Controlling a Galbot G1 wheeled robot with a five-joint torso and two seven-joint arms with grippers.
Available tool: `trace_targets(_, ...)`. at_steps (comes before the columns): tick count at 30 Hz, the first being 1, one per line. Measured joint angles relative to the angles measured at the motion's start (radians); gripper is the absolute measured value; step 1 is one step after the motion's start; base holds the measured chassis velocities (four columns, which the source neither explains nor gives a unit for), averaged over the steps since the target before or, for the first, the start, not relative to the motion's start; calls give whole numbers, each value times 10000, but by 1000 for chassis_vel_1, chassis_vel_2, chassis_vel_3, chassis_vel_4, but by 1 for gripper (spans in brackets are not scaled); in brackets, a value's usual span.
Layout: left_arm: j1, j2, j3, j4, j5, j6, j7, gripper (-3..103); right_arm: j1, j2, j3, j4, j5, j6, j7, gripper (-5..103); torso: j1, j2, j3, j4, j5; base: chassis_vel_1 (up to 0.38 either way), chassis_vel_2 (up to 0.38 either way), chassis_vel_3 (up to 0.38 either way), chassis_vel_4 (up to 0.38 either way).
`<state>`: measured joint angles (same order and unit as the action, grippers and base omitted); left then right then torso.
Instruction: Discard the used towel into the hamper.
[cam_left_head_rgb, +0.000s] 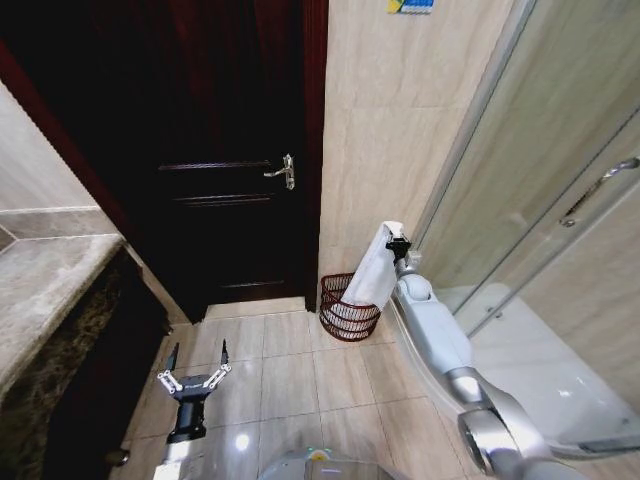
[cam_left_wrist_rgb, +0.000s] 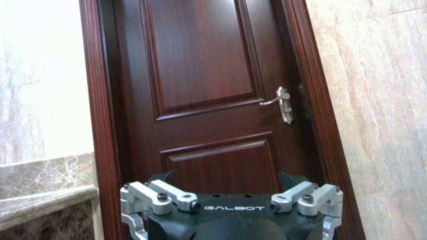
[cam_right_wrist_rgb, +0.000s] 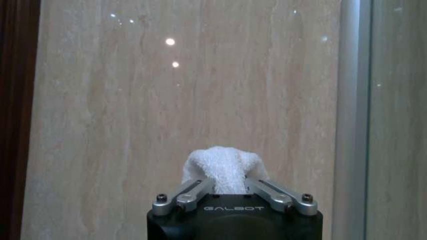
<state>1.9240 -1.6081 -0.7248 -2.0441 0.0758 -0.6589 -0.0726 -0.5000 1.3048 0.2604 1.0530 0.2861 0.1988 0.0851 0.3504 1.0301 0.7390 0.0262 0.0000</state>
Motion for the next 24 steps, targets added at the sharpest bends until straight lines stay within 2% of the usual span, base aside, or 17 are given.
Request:
trace_targets(14,130,0,34,32,199,-93,-2,100,-38,-108,41,63,90,43,-64,4,-297,-672,-375,-1,0,0,0,0,0)
trace_targets(24,117,0,70,142,289,-135,-4,100,-434,-297,209,830,415,-478,-40,4,-486,-1104,-617,-1,0,0,0,0,0)
